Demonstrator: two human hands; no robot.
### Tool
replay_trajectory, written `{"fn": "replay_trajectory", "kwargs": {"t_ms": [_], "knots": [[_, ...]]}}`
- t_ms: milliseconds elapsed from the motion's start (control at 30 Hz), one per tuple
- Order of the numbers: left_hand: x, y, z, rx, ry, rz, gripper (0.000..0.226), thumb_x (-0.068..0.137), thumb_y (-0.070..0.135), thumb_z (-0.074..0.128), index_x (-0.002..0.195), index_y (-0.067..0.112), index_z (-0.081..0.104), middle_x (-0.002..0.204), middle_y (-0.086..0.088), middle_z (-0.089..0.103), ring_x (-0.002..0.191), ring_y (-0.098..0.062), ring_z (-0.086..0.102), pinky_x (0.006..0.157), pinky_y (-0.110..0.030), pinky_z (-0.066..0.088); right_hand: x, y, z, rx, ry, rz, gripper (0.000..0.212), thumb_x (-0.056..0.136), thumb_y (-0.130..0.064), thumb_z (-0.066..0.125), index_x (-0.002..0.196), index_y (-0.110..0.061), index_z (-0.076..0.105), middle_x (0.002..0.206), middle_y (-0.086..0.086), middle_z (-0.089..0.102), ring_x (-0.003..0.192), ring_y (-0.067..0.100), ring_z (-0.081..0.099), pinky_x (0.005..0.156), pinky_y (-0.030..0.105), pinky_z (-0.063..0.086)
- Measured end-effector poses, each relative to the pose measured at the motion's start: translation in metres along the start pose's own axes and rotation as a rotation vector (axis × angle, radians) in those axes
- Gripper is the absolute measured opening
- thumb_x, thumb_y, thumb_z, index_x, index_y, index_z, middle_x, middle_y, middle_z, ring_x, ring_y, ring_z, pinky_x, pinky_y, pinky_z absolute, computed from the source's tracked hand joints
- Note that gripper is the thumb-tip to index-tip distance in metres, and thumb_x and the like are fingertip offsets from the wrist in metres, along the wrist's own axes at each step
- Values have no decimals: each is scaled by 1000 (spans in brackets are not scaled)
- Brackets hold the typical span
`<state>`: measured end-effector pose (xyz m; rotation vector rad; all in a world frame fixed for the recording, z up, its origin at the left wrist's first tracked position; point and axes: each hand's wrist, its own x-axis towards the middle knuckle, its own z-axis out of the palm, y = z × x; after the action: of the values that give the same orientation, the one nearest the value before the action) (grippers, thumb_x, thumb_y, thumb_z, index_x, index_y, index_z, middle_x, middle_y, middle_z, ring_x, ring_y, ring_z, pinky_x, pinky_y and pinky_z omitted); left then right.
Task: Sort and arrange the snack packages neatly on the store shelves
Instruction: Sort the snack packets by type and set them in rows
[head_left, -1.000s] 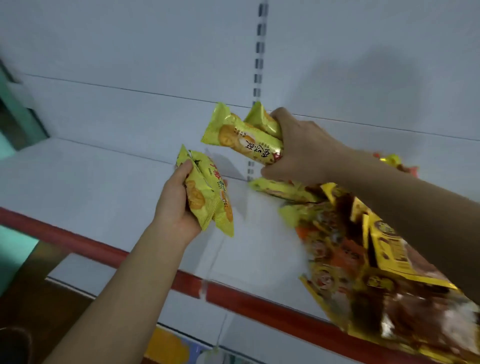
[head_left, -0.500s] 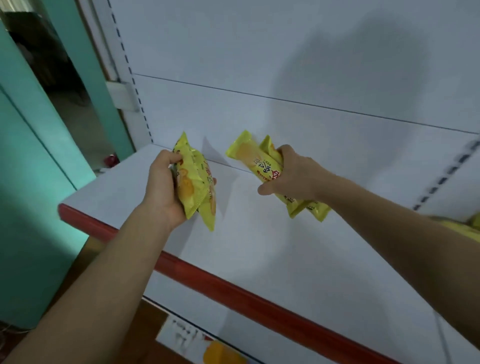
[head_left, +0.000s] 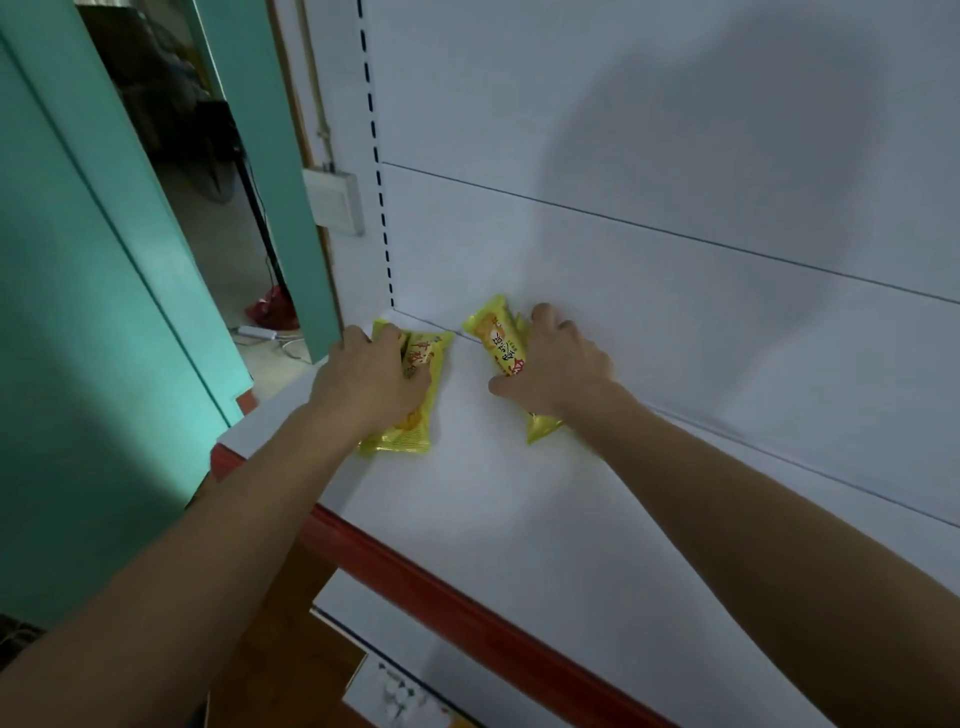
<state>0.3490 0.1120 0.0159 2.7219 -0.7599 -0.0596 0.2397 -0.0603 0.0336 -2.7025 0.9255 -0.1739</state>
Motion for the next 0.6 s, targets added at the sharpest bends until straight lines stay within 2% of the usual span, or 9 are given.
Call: {"fn": "replay_trajectory", "kwargs": {"t_ms": [133,267,333,433,500,600], "knots": [[7,2,5,-68,20,19,65,91,62,55,135,15,46,125,-18,47,119,-41,49,95,-48,47,5,-10,13,-40,31,-11,86,72,-63,73,134,-18,34,131,12,49,119,38,55,86,41,43],[13,4,9,-143,-14,76,69,86,67,58,133,18,46,123,-17,48,118,-38,50,93,-46,47,-1,-6,-2,-11,-19,-38,87,76,-70,68,140,-18,39,137,13,47,125,37,50,96,43,43],[13,7,10,-174,-45,100,70,87,67,57,140,23,42,130,-18,46,123,-38,49,95,-44,46,-10,1,-16,12,2,-81,75,81,-68,65,136,-21,47,133,9,51,123,34,52,95,42,44],[12,8,9,-203,-51,112,69,91,70,46,146,29,37,141,-17,42,133,-38,44,103,-47,42,-29,27,-40,65,105,-151,44,91,-54,59,124,-25,58,120,2,58,112,27,57,87,38,47],[8,14,4,-181,-11,139,71,92,72,41,148,29,35,147,-18,39,137,-40,40,107,-51,40,-44,53,-54,49,149,-163,35,93,-48,58,121,-26,60,116,0,60,107,24,58,86,38,50],[-1,47,-6,-162,46,259,67,96,64,42,150,25,35,158,-17,29,145,-37,30,114,-53,34,-70,97,-72,8,182,-136,27,96,-39,57,119,-25,61,115,0,61,106,23,59,87,39,51]]}}
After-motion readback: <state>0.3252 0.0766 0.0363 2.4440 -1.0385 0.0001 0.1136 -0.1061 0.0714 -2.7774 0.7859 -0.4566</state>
